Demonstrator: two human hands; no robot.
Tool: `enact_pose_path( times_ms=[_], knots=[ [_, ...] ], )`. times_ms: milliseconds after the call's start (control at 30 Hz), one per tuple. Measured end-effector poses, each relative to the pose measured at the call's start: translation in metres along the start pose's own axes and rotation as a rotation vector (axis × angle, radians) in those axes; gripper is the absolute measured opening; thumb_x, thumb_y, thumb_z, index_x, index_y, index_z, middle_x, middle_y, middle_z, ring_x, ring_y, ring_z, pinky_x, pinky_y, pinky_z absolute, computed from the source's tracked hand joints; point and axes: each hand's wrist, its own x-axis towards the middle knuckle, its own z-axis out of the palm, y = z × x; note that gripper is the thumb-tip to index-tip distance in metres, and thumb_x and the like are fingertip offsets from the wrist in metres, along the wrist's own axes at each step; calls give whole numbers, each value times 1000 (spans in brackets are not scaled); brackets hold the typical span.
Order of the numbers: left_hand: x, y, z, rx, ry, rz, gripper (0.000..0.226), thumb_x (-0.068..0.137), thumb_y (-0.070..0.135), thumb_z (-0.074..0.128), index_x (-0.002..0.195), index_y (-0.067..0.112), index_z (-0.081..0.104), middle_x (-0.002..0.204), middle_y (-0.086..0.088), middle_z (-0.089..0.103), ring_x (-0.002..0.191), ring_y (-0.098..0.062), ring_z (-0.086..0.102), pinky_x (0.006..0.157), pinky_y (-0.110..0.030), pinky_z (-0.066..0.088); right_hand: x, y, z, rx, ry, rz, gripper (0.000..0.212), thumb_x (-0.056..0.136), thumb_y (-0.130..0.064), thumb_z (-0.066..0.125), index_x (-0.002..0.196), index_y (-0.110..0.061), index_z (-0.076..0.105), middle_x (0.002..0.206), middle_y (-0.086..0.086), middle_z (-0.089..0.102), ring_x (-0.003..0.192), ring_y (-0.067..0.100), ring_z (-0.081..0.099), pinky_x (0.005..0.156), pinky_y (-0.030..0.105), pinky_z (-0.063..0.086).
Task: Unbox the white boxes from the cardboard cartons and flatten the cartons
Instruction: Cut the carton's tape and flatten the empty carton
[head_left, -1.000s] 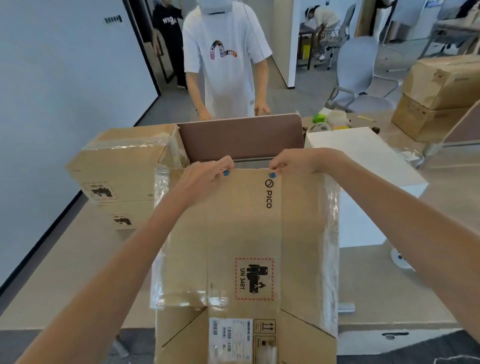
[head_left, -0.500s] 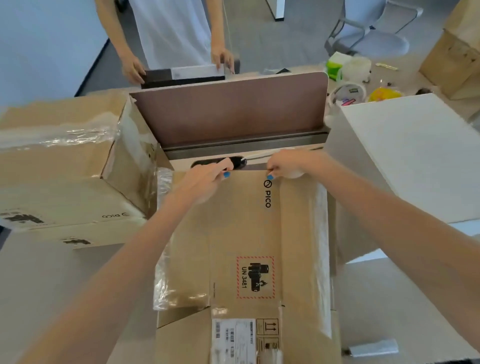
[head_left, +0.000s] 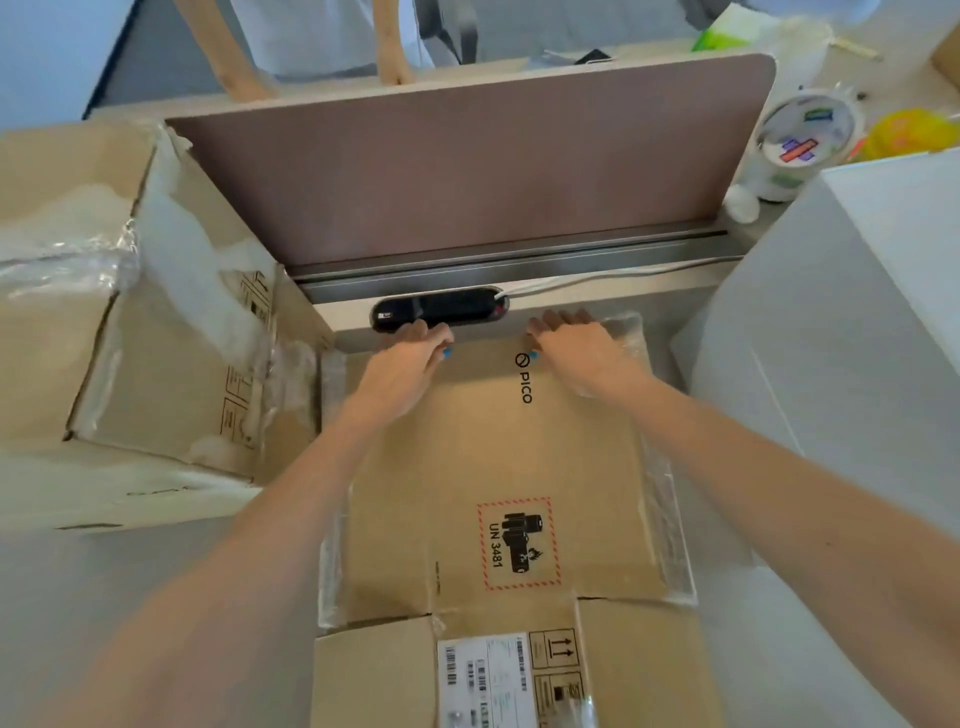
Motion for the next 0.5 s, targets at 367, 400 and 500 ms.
enact_pose_path(
  times_ms=[367,400,500],
  knots=[
    [-8,-9,46,28,-17,-85,51,104,25,44,153,26,33,159,-6,28,147,-28,22,121,-47,18,3,-3,47,192,-88,4,59,102,-27,33,155,-19,8,161,2,3,149,21,2,121,40,-2],
    [-14,-6,50,36,-16,-87,52,104,27,44,154,27,30,162,-5,22,151,-26,14,122,-49,14,-1,-6,50,204,-84,13,57,102,-28,33,154,-18,13,161,3,6,149,22,3,121,42,3],
    [-39,2,67,74,11,-122,53,104,39,33,155,30,24,166,1,8,153,-21,2,123,-51,9,-26,-23,58,246,-13,78,46,102,-33,34,144,-14,37,157,9,25,147,25,17,118,44,20]
  ],
)
